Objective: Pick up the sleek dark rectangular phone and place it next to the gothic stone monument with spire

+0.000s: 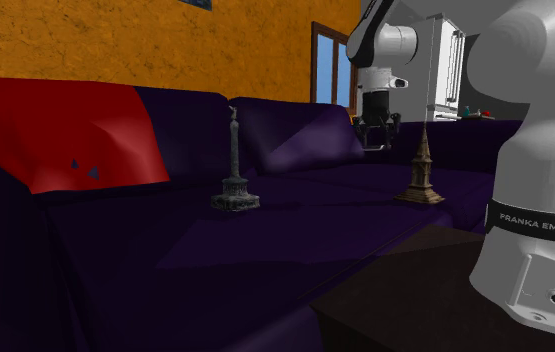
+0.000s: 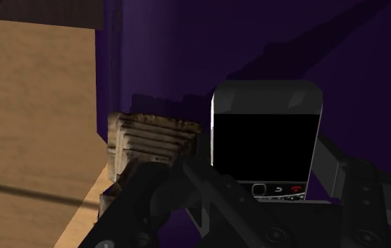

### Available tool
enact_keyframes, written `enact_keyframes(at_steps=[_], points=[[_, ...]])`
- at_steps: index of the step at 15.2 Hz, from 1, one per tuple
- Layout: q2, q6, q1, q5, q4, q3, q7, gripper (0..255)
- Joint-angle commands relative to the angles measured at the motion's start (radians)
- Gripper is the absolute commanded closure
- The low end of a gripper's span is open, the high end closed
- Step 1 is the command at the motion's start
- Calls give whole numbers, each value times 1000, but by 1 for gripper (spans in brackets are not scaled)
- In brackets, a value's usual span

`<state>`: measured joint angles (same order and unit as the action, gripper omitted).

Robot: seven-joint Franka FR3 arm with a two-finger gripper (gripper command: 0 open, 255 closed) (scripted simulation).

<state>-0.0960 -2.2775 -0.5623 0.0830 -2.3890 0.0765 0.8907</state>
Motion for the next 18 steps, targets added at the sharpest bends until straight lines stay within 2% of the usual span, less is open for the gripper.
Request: enact_keyframes(at_steps=[1, 18], points=[[17, -30, -2, 1, -12, 2, -2, 255], [200, -269, -4, 2, -68, 4, 7, 255]])
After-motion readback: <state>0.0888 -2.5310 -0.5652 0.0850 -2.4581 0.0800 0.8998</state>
